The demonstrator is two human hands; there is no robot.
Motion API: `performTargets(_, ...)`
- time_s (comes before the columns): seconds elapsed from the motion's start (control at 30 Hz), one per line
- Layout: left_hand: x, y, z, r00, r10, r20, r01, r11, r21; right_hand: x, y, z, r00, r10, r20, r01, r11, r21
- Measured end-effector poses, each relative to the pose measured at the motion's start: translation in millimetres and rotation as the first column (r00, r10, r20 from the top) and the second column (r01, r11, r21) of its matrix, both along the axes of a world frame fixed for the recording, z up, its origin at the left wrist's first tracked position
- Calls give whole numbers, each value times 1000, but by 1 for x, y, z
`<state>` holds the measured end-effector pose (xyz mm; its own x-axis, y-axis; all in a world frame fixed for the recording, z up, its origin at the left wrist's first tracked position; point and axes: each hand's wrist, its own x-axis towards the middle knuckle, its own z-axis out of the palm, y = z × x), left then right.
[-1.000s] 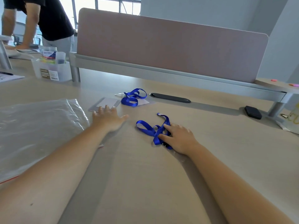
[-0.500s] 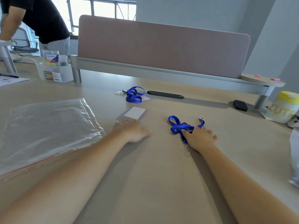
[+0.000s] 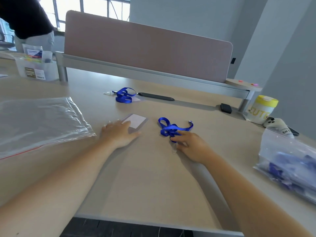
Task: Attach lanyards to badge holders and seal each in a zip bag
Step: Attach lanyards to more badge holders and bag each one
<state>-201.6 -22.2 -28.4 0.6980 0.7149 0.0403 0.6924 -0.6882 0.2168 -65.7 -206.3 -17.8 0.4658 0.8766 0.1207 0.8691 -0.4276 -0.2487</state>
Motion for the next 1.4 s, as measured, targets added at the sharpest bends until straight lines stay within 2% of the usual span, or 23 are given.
performTargets(0.1, 3, 3, -2, 998, -8, -59, 8, 1000, 0, 1, 7, 2, 996, -64, -55, 67, 997, 45)
performTargets(0.3, 14, 11, 2, 998, 42, 53, -41, 999, -13, 2, 27, -4, 992, -128, 17, 123, 981, 152)
performTargets(0.5, 26, 18, 6, 994, 98, 48, -97, 995, -18, 10, 31, -7, 999, -3, -52, 8, 996, 94)
performTargets(0.67, 29, 20, 10, 986, 119, 119, -107, 989, -104, 8, 34, -6, 995, -58, -85, 73, 980, 187)
performTargets(0.83, 27, 15, 12, 965, 129, 228, -79, 973, -215, 1, 35, -2, 981, -180, 65, 151, 937, 314)
performTargets(0.97, 27, 12, 13, 954, 111, 278, -43, 970, -239, -2, 33, 8, 947, -235, 217, 149, 925, 350)
performTargets(1.03, 29, 11, 14, 945, 85, 316, -11, 973, -229, -1, 37, 10, 973, -207, 105, 150, 905, 398)
performTargets(1.1, 30, 10, 15, 927, 51, 371, 35, 975, -221, -2, 42, 12, 973, -137, -185, 211, 854, 476)
performTargets(1.17, 31, 9, 15, 897, 11, 441, 95, 971, -218, -4, 45, 13, 910, -64, -410, 301, 782, 546)
performTargets(1.27, 31, 4, 16, 859, -43, 510, 171, 963, -207, -6, 50, 12, 828, -22, -561, 410, 705, 578)
performTargets(1.4, 32, -4, 18, 822, -103, 560, 248, 950, -190, -4, 53, 14, 769, -23, -639, 518, 609, 601)
